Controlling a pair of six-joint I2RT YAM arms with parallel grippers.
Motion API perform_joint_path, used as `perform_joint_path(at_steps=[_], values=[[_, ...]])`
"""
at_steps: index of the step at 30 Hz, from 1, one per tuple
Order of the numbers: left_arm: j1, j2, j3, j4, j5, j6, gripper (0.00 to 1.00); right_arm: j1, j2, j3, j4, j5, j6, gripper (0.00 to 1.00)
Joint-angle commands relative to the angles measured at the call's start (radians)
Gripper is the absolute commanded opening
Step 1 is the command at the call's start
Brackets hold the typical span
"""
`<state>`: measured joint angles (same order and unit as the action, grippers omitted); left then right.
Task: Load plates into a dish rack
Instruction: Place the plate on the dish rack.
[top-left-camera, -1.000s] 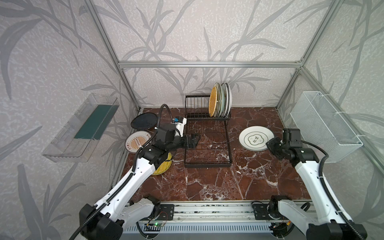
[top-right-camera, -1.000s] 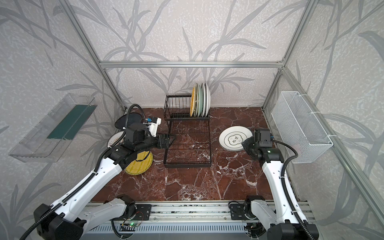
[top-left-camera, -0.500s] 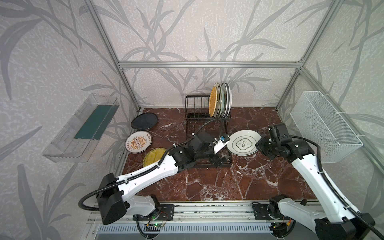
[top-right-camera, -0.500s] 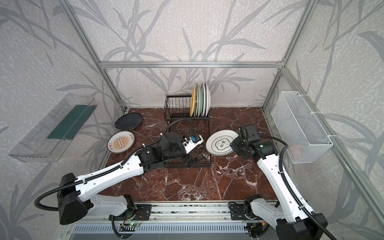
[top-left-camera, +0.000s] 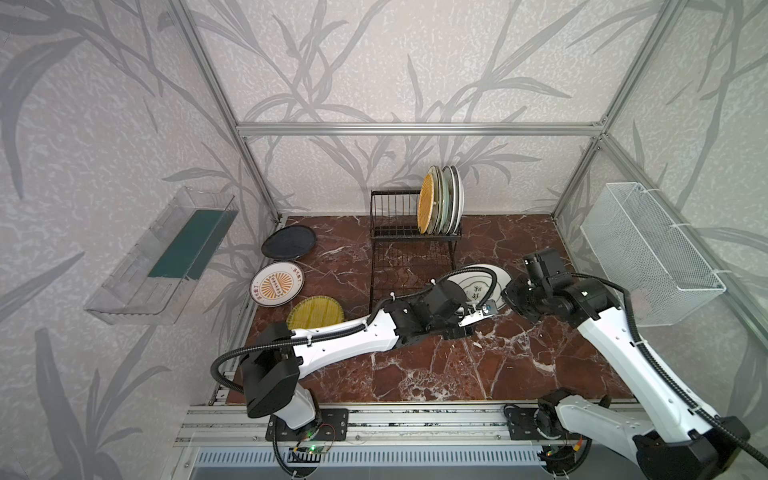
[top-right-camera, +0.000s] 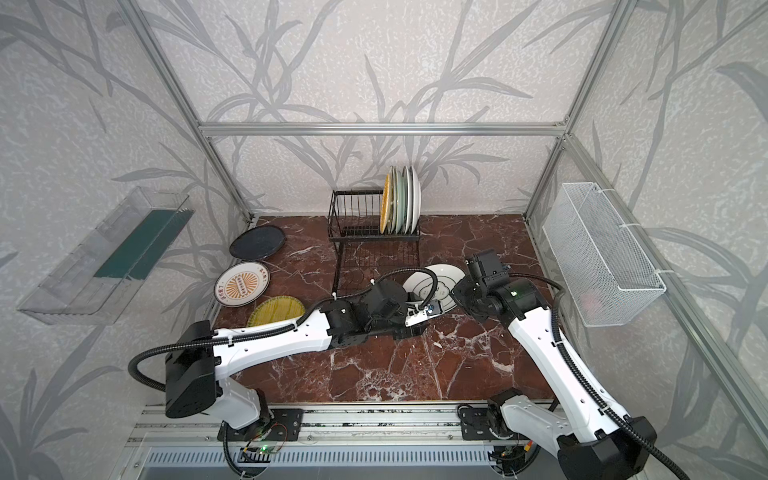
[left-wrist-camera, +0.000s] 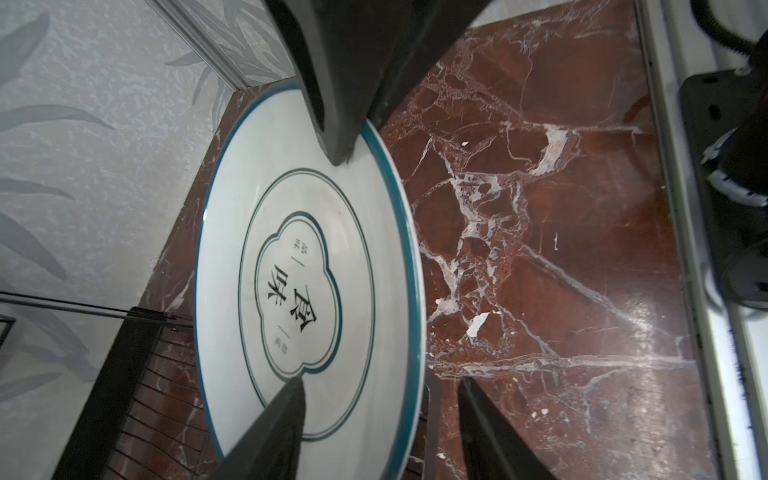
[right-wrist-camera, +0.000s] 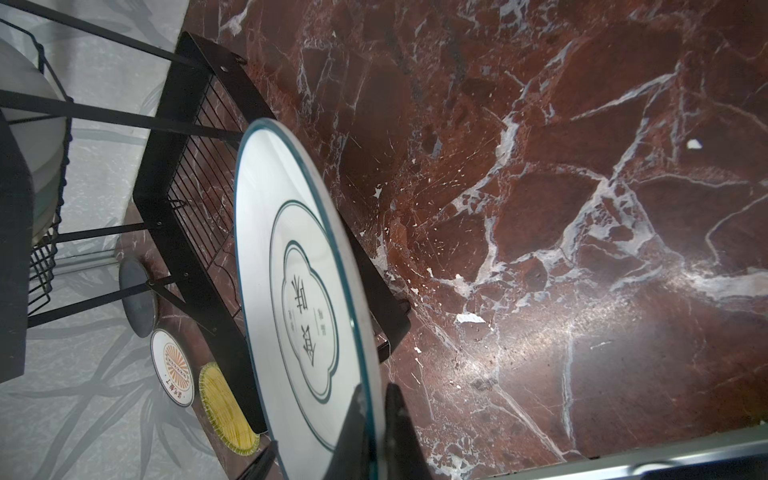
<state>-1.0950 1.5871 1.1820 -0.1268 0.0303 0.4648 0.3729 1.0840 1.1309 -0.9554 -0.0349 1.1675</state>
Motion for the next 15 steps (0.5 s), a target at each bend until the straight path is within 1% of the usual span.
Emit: perform_joint_path(at_steps=[1,6,9,11,13,15], values=[[-0.013,0.011,0.036,0.055,-0.059,0.038,0.48,0.006,-0.025,0.033,0.021,-0.010,0.021,0.00],[-0.029,0.027,0.041,0.062,-0.098,0.048,0.35,0.011,-0.025,0.027,0.028,-0.018,0.027,0.00],[-0.039,0.028,0.039,0.064,-0.105,0.043,0.22,0.017,-0.021,0.031,0.034,-0.019,0.029,0.00],[-0.045,0.027,0.038,0.062,-0.113,0.034,0.15,0.024,-0.018,0.038,0.035,-0.018,0.029,0.00],[-0.048,0.027,0.036,0.060,-0.116,0.024,0.12,0.034,-0.015,0.046,0.034,-0.010,0.029,0.00],[-0.052,0.024,0.037,0.060,-0.118,0.009,0.06,0.045,-0.012,0.053,0.033,-0.004,0.032,0.00]])
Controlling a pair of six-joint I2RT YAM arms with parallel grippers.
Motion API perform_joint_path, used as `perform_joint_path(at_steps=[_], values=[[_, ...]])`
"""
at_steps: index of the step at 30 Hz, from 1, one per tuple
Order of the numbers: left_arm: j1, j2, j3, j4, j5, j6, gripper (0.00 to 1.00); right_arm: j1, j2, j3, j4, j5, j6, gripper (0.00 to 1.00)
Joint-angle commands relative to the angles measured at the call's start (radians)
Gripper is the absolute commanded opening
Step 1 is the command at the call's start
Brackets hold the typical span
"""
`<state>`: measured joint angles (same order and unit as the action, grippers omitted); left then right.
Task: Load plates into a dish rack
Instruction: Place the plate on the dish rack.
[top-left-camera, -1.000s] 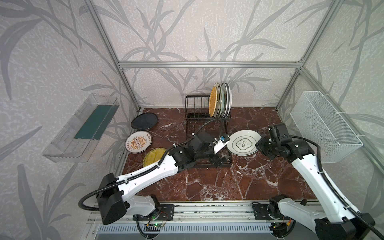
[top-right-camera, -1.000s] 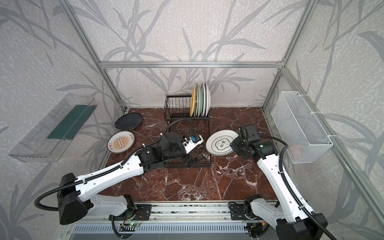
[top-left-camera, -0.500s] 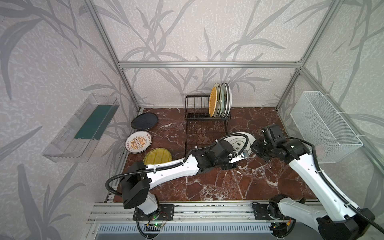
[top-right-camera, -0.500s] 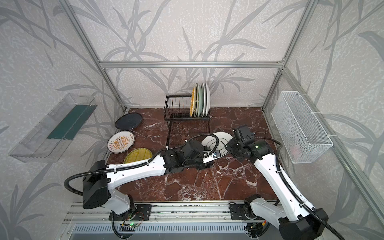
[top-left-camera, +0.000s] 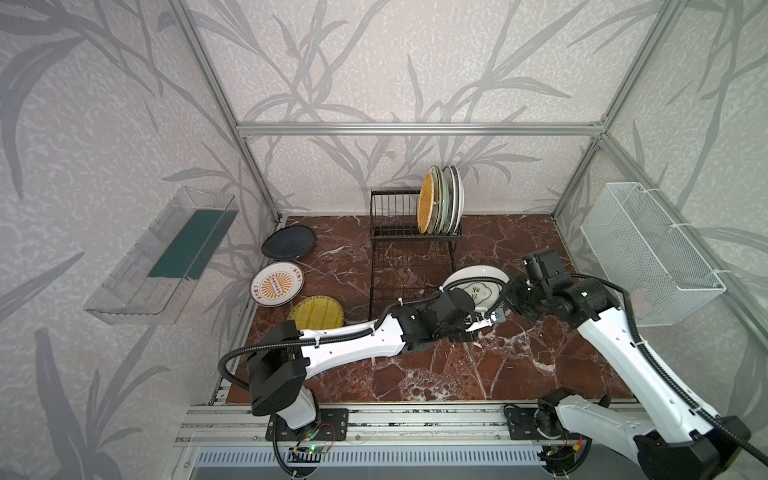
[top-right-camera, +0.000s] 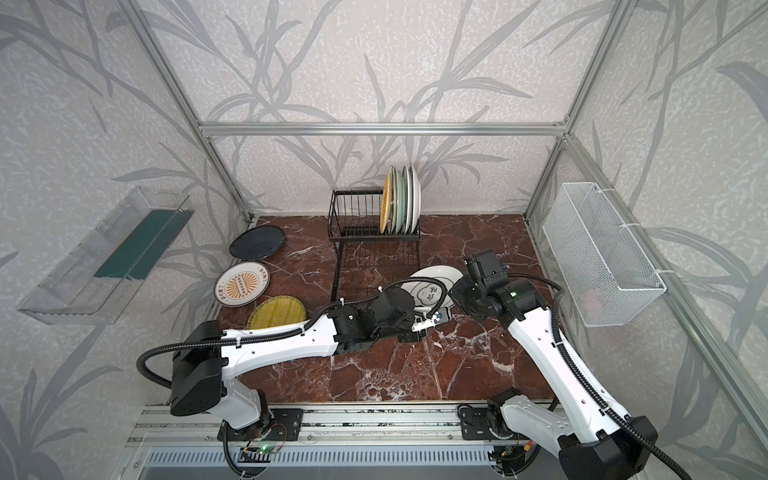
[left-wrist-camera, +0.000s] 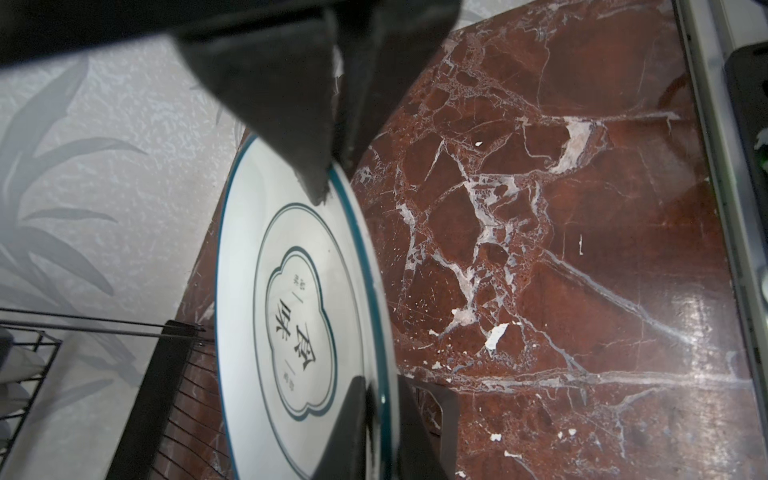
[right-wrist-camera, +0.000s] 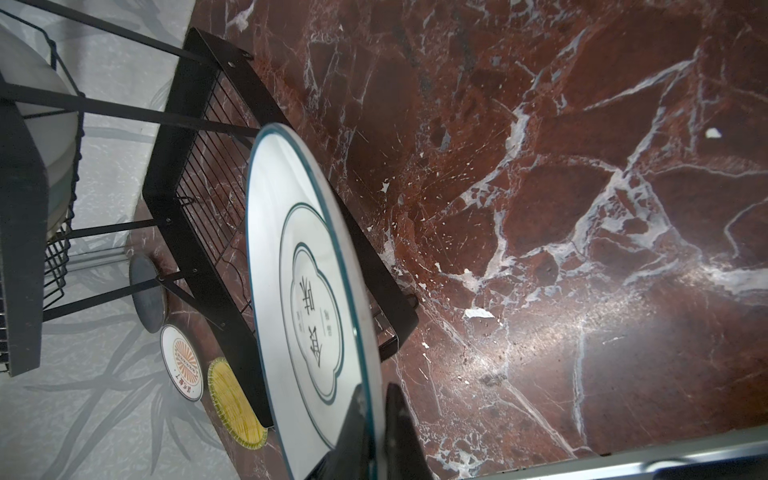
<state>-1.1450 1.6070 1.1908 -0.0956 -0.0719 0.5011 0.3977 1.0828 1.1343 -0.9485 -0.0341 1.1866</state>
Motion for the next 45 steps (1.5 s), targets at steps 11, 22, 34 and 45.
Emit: perform_joint_path(at_steps=[11,22,34,45], values=[[-0.041,-0.178,0.038,-0.148,0.019,-0.231,0.00,0.019,0.007,0.104,0.143,0.030,-0.199,0.99],[-0.036,-0.481,0.122,-0.474,0.025,-0.564,0.00,-0.033,-0.002,0.047,0.488,-0.080,-0.400,0.99],[0.136,-0.542,0.424,-0.495,-0.164,-0.819,0.00,-0.108,-0.136,-0.043,0.652,-0.117,-0.479,0.99],[0.357,-0.271,0.751,-0.434,-0.047,-0.903,0.00,-0.105,-0.139,-0.153,0.863,-0.467,-0.469,0.99]])
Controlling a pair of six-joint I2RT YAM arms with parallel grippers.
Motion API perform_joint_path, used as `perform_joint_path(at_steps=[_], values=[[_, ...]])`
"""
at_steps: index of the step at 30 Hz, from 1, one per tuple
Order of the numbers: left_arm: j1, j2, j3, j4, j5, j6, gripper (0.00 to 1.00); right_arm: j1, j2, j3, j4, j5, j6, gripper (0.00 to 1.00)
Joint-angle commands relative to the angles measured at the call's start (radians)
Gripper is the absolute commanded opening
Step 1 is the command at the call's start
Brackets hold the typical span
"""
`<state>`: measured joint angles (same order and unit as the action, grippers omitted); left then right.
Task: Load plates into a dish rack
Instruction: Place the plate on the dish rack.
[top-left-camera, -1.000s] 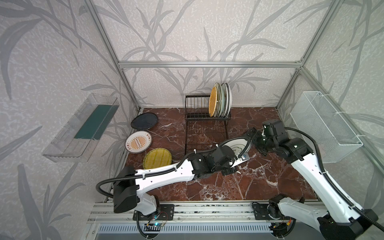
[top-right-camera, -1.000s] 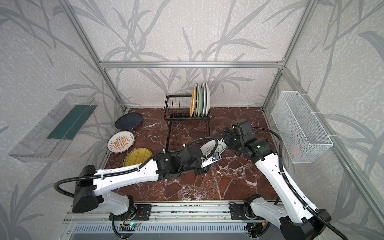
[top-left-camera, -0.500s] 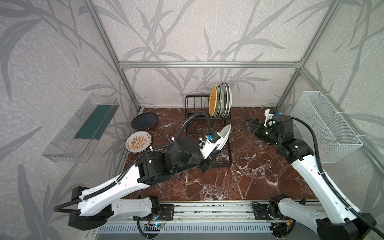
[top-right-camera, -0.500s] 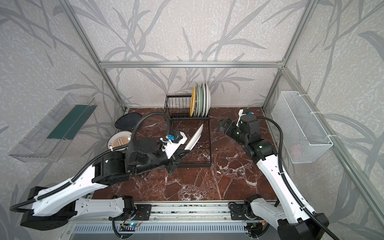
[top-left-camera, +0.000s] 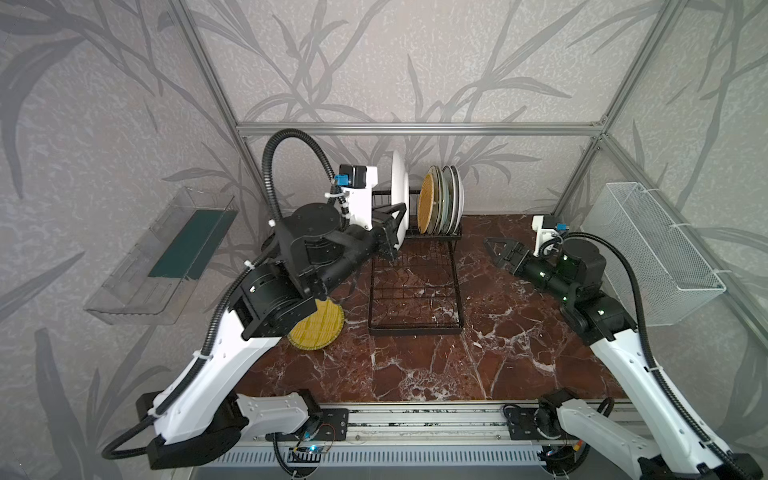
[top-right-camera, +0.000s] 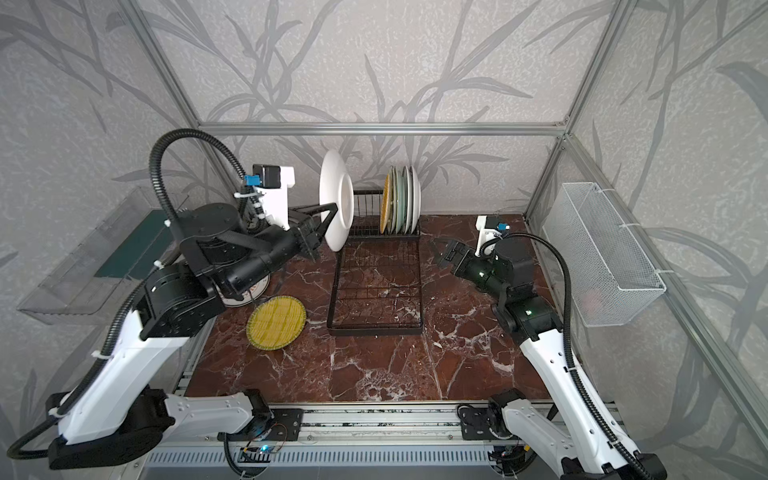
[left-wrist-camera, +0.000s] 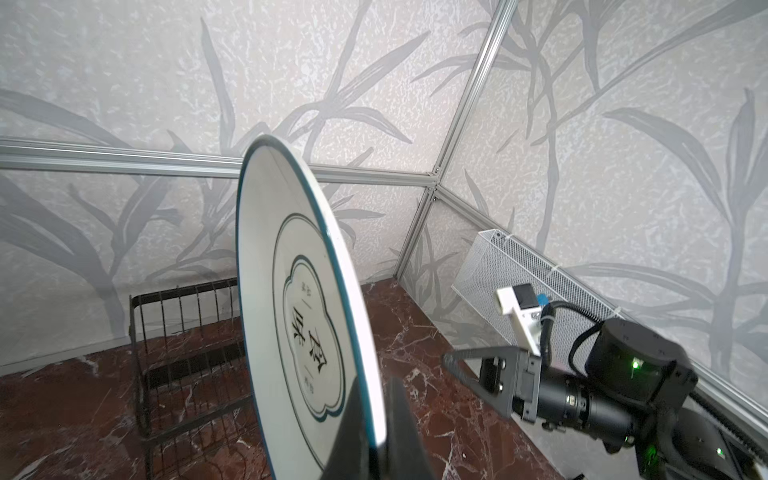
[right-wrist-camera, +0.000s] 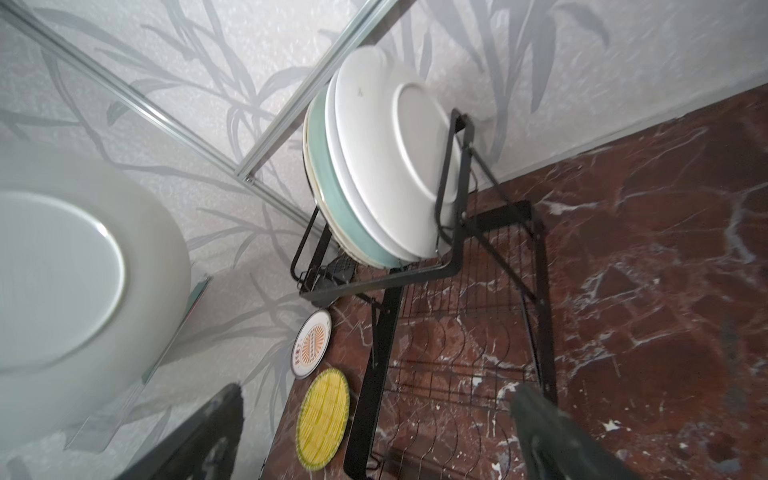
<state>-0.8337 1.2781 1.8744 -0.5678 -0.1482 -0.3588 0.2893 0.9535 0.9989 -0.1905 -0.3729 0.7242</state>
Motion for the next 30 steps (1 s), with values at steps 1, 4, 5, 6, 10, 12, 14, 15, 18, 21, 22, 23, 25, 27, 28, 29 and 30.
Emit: perform_joint_path(at_steps=[1,4,5,6,10,12,14,15,18,21,22,23,25,27,28,29,30], values=[[0.067,0.087,0.092,0.036,0.045,-0.054,0.00,0.005,-0.018,-0.029,0.115,-0.134,-0.011,0.99],[0.122,0.162,0.158,0.033,0.098,-0.085,0.00,0.011,-0.042,-0.050,0.111,-0.139,-0.032,0.99],[0.137,0.185,0.177,0.036,0.114,-0.090,0.00,0.012,-0.047,-0.056,0.108,-0.144,-0.037,0.99],[0.151,0.208,0.191,0.044,0.135,-0.091,0.00,0.011,-0.054,-0.063,0.107,-0.148,-0.040,0.99],[0.199,0.291,0.248,0.043,0.174,-0.103,0.00,0.015,-0.073,-0.094,0.129,-0.166,-0.031,0.99],[0.225,0.334,0.276,0.047,0.203,-0.116,0.00,0.016,-0.075,-0.111,0.144,-0.175,-0.020,0.99],[0.245,0.371,0.297,0.052,0.216,-0.123,0.00,0.017,-0.073,-0.123,0.153,-0.188,-0.013,0.99],[0.255,0.392,0.313,0.048,0.226,-0.125,0.00,0.017,-0.073,-0.131,0.161,-0.194,-0.006,0.99],[0.279,0.452,0.359,0.038,0.260,-0.127,0.00,0.021,-0.073,-0.149,0.183,-0.206,0.007,0.99],[0.291,0.506,0.407,0.021,0.280,-0.138,0.00,0.026,-0.072,-0.164,0.199,-0.212,0.013,0.99],[0.294,0.522,0.420,0.015,0.286,-0.137,0.00,0.028,-0.070,-0.166,0.198,-0.213,0.014,0.99],[0.297,0.536,0.433,0.010,0.281,-0.140,0.00,0.028,-0.068,-0.168,0.199,-0.216,0.014,0.99],[0.304,0.556,0.440,0.009,0.279,-0.141,0.00,0.028,-0.067,-0.173,0.201,-0.217,0.016,0.99],[0.309,0.577,0.449,0.006,0.283,-0.140,0.00,0.029,-0.067,-0.178,0.208,-0.218,0.020,0.99],[0.312,0.586,0.452,0.007,0.289,-0.140,0.00,0.028,-0.066,-0.180,0.210,-0.219,0.019,0.99],[0.315,0.597,0.458,0.002,0.288,-0.145,0.00,0.028,-0.065,-0.181,0.211,-0.219,0.020,0.99],[0.320,0.606,0.467,-0.004,0.296,-0.147,0.00,0.028,-0.064,-0.181,0.210,-0.219,0.022,0.99]])
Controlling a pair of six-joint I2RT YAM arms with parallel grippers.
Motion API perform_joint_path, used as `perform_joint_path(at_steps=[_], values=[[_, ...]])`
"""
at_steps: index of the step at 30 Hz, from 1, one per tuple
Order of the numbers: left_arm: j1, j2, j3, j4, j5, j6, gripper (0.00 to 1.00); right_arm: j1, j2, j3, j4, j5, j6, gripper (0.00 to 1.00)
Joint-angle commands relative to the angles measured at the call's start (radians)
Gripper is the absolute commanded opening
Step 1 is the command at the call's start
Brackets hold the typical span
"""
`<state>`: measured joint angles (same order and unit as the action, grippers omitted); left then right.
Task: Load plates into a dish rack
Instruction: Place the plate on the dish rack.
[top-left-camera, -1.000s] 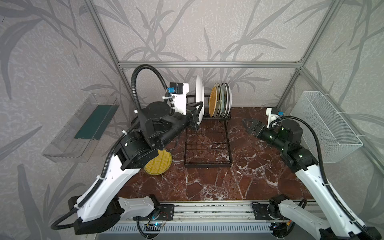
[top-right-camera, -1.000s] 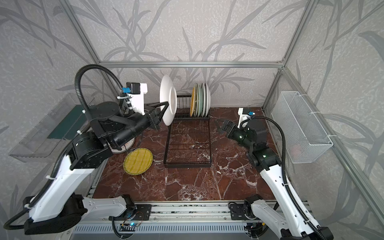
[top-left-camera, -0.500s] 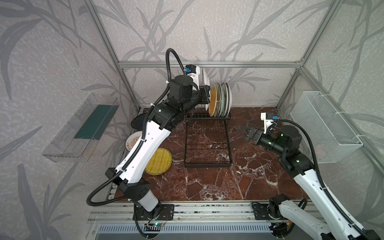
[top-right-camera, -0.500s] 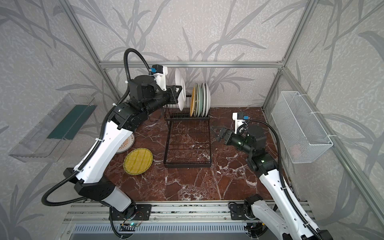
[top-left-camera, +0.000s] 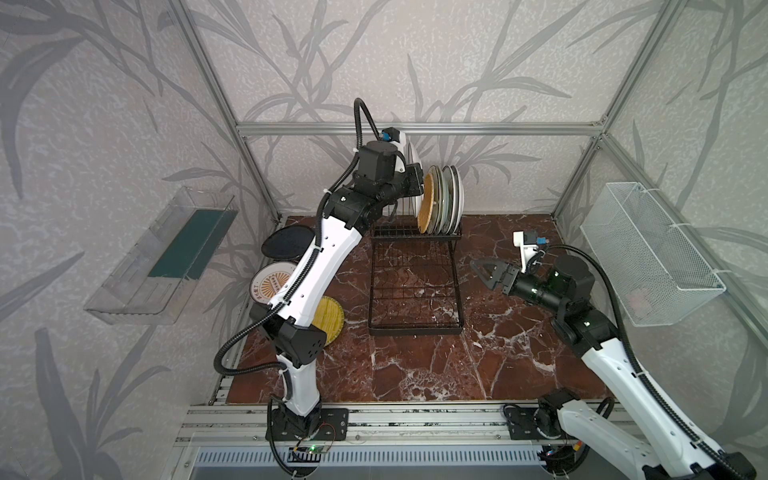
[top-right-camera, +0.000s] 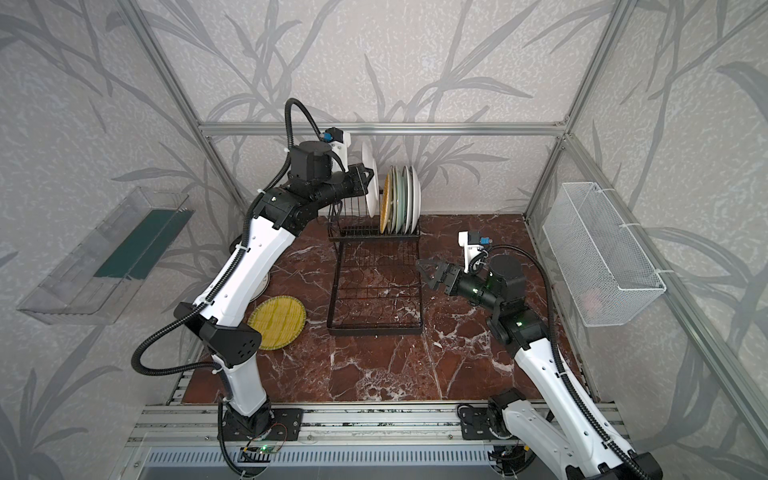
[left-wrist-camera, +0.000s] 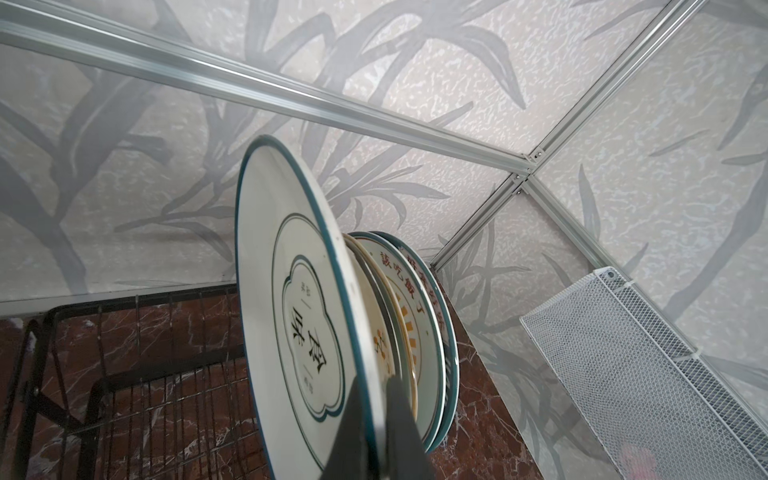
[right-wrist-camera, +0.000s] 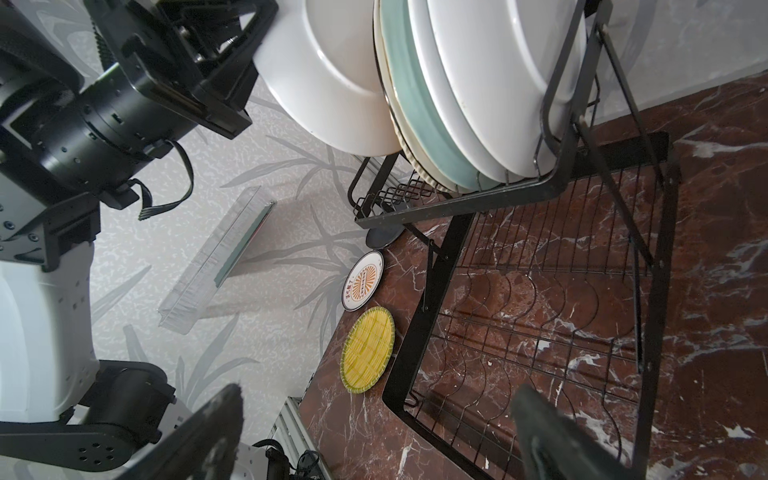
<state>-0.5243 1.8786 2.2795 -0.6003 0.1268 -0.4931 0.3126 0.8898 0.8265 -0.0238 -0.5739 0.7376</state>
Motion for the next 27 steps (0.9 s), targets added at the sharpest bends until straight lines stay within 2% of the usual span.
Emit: perform_joint_path(at_steps=[1,12,27], values=[[0.015,0.014,0.066,0.028,0.028,-0.013,0.00,0.006,0.001,-0.009,0.044,-0.020,0.008,0.99],[0.034,0.066,0.067,0.012,0.058,-0.022,0.00,0.006,0.021,-0.033,0.082,-0.023,0.032,0.99],[0.037,0.105,0.065,-0.041,0.090,0.028,0.00,0.006,0.029,-0.056,0.107,-0.023,0.051,0.99]])
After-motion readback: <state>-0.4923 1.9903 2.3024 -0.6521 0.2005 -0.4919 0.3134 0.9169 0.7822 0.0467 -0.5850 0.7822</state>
